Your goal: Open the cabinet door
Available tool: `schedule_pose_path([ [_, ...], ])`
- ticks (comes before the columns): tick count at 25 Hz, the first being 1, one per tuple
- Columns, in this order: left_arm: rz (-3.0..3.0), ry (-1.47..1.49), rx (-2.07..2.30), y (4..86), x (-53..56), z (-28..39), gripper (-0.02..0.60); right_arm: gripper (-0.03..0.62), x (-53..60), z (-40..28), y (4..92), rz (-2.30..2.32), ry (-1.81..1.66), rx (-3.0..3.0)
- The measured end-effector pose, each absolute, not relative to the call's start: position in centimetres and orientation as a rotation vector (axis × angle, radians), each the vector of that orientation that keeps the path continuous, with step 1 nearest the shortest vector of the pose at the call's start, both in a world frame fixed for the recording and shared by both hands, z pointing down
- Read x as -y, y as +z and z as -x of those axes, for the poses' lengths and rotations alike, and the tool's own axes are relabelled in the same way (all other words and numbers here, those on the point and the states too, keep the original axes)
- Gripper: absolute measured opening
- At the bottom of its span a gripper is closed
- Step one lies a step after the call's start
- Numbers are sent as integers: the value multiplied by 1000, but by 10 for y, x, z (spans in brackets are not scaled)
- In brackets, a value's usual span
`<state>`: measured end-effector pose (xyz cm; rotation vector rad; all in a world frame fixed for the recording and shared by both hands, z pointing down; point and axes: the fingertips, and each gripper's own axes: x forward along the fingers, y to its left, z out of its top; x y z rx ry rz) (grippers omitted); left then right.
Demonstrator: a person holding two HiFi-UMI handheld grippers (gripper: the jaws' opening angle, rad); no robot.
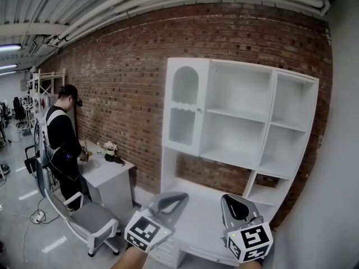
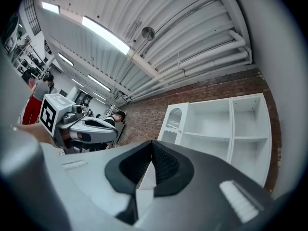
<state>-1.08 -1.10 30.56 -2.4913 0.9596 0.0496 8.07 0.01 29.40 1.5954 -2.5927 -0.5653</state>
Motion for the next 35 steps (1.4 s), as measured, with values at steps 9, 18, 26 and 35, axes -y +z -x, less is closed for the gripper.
schedule_pose_path([
  [9, 2529, 60, -884, 308, 59, 23, 0, 3, 40, -68, 292, -1677, -550, 2538],
  [18, 2547, 79, -826, 307, 104, 57, 0, 3, 81, -34, 293, -1731, -542, 2497],
  [26, 2539, 107, -784, 299, 118, 78, 0, 3, 93, -10, 287, -1763, -572, 2471],
  [35, 2554, 99, -801, 302, 136, 74, 0, 3, 114, -14, 283, -1739, -569, 2477],
])
